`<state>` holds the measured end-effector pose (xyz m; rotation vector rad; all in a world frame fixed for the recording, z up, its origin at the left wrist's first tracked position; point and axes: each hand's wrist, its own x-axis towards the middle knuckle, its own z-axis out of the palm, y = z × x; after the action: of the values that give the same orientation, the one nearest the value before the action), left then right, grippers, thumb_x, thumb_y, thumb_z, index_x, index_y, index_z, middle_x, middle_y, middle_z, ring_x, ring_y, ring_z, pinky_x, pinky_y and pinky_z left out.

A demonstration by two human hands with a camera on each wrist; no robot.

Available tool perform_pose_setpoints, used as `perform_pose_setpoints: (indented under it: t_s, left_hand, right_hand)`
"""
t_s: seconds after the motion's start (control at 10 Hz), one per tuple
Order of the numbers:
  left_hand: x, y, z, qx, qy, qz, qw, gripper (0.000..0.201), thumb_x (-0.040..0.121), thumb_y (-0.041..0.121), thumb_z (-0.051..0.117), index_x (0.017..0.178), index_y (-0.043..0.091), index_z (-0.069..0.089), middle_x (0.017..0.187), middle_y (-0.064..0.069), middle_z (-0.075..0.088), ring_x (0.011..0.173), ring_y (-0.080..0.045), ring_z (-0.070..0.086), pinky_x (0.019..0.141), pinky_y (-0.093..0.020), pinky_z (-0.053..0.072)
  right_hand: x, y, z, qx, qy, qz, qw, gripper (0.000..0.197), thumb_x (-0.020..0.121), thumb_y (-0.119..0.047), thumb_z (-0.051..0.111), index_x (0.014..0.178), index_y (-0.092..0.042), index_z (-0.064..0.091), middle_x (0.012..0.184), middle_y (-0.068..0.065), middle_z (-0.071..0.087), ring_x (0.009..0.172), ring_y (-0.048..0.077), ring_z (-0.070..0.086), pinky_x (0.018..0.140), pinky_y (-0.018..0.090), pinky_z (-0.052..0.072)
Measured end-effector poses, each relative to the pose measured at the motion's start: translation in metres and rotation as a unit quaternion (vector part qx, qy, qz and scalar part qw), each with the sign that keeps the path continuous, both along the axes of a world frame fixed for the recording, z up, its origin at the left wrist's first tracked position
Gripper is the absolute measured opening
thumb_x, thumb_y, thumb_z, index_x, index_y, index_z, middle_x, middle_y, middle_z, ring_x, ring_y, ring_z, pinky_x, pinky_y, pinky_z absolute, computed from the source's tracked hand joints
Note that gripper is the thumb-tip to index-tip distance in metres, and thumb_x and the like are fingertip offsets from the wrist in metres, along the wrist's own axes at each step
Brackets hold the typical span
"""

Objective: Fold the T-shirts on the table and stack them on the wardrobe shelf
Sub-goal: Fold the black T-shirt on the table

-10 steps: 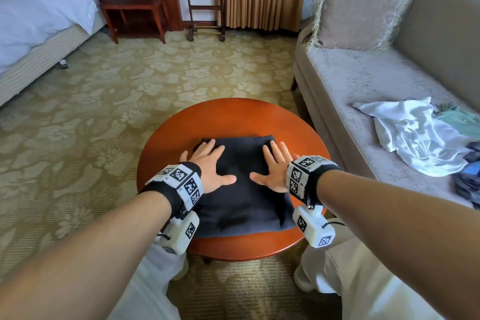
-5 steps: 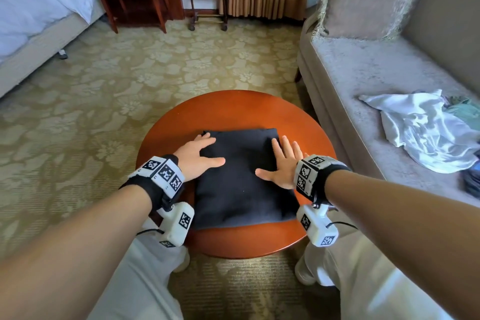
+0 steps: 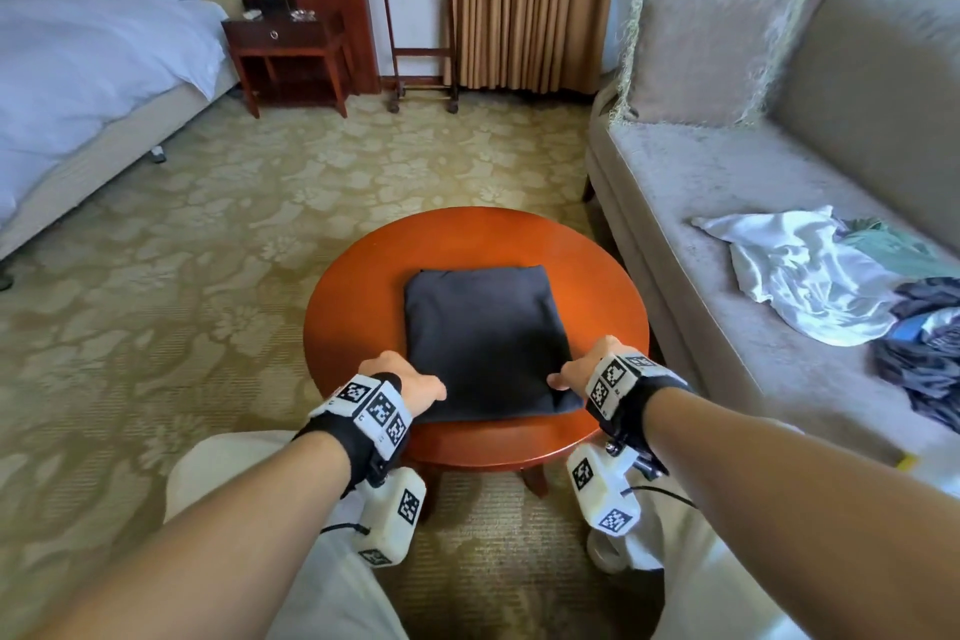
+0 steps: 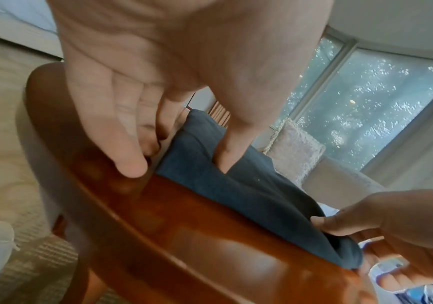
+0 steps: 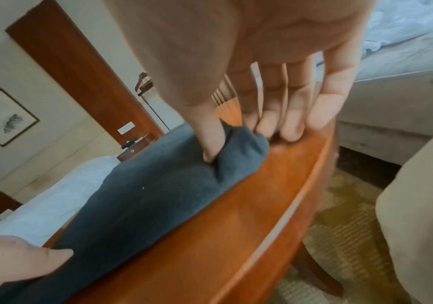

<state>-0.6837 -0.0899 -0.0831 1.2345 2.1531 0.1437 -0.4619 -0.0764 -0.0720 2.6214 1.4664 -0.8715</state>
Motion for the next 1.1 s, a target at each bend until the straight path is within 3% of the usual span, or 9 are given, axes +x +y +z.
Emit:
perform_pose_setpoints:
  t_s: [0.2,0.3,0.5,0.6,0.7,0.8,0.9,1.0,1.1]
  left_hand:
    - [0.01,-0.024,0.004,0.03,-0.045,0.041,0.998,0.05,0.07,0.033,0.085,0.101,0.001,0.062,0.083,-0.011,0.056,0.065,-0.028,0.068,0.062,-0.038,0.062]
    - [0.011,-0.032,0.013,0.016,-0.084,0.068,0.994,0.04,0.073,0.026,0.085,0.091,-0.002,0.062,0.08,-0.012,0.063,0.056,-0.024,0.069,0.061,-0.035,0.062]
    - [0.003,-0.03,0.007,0.001,-0.171,0.107,0.979,0.025,0.078,0.005,0.078,0.085,-0.005,0.056,0.075,-0.011,0.063,0.064,-0.021,0.064,0.06,-0.027,0.057]
    - [0.0,-0.026,0.012,-0.014,-0.214,0.11,0.97,0.021,0.088,0.006,0.068,0.079,-0.002,0.05,0.066,-0.011,0.056,0.059,-0.019,0.055,0.065,-0.025,0.054]
    - [-0.007,-0.026,0.024,-0.126,-0.24,0.091,0.958,0.024,0.095,0.019,0.057,0.084,0.0,0.048,0.068,-0.009,0.055,0.051,-0.011,0.044,0.047,-0.018,0.035]
    - [-0.016,-0.029,0.035,-0.207,-0.257,0.022,0.944,0.032,0.092,0.037,0.06,0.093,0.005,0.055,0.05,-0.004,0.054,0.03,-0.011,0.041,0.034,-0.015,0.032]
    - [-0.013,-0.031,0.035,-0.108,-0.278,0.027,0.954,0.035,0.077,0.033,0.078,0.067,0.007,0.058,0.037,0.0,0.052,0.032,-0.013,0.045,0.039,-0.014,0.034]
    - [-0.009,-0.032,0.03,0.067,-0.292,0.08,0.951,0.023,0.087,0.021,0.069,0.072,0.008,0.056,0.049,-0.009,0.06,0.042,-0.018,0.048,0.041,-0.019,0.034]
    - [-0.008,-0.031,0.033,0.17,-0.335,0.113,0.92,0.012,0.083,0.01,0.072,0.085,0.016,0.063,0.06,-0.015,0.063,0.037,-0.018,0.052,0.034,-0.019,0.037]
  right_hand:
    - [-0.001,-0.03,-0.018,0.041,-0.028,-0.123,0.991,0.097,0.056,-0.064,0.081,0.127,-0.01,0.043,0.129,0.012,0.046,0.121,0.031,0.047,0.098,0.041,0.041]
    - [0.0,-0.031,-0.019,0.01,0.007,-0.136,0.991,0.095,0.065,-0.063,0.076,0.129,-0.007,0.036,0.122,0.01,0.045,0.124,0.03,0.045,0.099,0.038,0.039]
    - [0.004,-0.047,-0.008,-0.068,0.188,0.096,0.975,0.039,0.101,-0.016,0.047,0.134,0.004,0.046,0.141,0.023,0.044,0.123,0.029,0.048,0.11,0.039,0.036]
    - [0.009,-0.049,-0.003,-0.053,0.244,0.083,0.965,0.016,0.099,-0.018,0.052,0.088,-0.006,0.055,0.099,0.016,0.057,0.078,0.022,0.055,0.086,0.032,0.053]
    - [0.015,-0.052,0.004,-0.082,0.297,-0.019,0.951,0.024,0.098,-0.02,0.055,0.083,-0.002,0.048,0.048,0.009,0.055,0.03,0.015,0.047,0.035,0.015,0.038]
    - [0.017,-0.06,0.015,-0.035,0.352,-0.132,0.926,0.017,0.091,-0.01,0.062,0.096,-0.001,0.048,0.065,0.015,0.058,0.026,0.015,0.05,0.03,0.016,0.042]
    - [0.019,-0.055,0.018,0.071,0.345,-0.192,0.916,0.045,0.077,-0.007,0.076,0.112,-0.002,0.049,0.086,0.017,0.06,0.042,0.024,0.063,0.043,0.027,0.055]
    - [0.015,-0.051,0.029,0.173,0.346,-0.181,0.904,0.061,0.077,-0.002,0.074,0.12,-0.021,0.035,0.096,0.016,0.051,0.062,0.031,0.063,0.048,0.034,0.057]
    - [0.016,-0.05,0.038,0.196,0.381,-0.121,0.895,0.045,0.082,0.0,0.069,0.113,-0.027,0.049,0.089,0.006,0.054,0.066,0.023,0.059,0.046,0.029,0.056]
